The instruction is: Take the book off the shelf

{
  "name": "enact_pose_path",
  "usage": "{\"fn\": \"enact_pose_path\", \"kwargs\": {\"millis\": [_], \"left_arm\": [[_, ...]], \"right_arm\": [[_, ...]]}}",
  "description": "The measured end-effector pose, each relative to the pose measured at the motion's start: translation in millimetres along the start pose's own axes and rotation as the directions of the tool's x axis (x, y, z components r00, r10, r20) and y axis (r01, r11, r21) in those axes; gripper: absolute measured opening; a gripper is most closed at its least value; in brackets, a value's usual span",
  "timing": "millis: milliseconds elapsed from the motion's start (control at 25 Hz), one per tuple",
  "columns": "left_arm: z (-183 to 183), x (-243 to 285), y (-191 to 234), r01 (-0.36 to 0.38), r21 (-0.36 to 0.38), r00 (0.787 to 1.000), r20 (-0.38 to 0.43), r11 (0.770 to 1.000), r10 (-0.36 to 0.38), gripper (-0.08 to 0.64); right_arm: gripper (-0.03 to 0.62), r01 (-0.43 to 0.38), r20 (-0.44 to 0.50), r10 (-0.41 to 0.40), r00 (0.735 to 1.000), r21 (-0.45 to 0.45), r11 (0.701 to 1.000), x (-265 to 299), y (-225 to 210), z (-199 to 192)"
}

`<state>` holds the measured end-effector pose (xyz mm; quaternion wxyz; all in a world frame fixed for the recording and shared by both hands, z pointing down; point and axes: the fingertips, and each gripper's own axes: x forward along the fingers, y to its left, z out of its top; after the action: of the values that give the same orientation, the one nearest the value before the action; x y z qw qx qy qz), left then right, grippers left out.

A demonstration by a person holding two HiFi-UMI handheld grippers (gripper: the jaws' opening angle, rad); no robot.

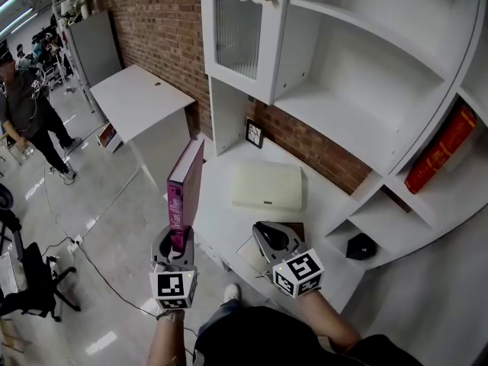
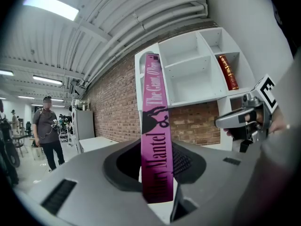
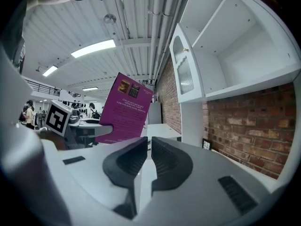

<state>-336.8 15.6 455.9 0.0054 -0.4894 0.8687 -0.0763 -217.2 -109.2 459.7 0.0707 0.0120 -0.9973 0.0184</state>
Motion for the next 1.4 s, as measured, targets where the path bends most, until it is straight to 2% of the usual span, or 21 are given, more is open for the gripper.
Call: {"fn": "enact_pose_path", "kwargs": {"millis": [400, 720, 1400], "left_arm": [[-13, -22, 15, -0.048, -0.002, 0.999, -0.017, 0.999, 0.048, 0.137], [-13, -31, 23, -0.080, -0.036, 0.997, -0.024, 0.996, 0.079, 0.137], [-15, -42, 27, -0.090, -0.048, 0.996, -0.029, 0.995, 0.088, 0.137]], "right_arm": [[0.028, -0.059, -0.014, 0.059, 0.998, 0.001, 0.998, 3, 16, -14], [0.028, -0.105, -0.026, 0.104, 0.994, -0.017, 0.994, 10, 27, -19], [0.028, -0.119, -0.019, 0.118, 0.993, -0.046, 0.992, 20, 35, -13]]}}
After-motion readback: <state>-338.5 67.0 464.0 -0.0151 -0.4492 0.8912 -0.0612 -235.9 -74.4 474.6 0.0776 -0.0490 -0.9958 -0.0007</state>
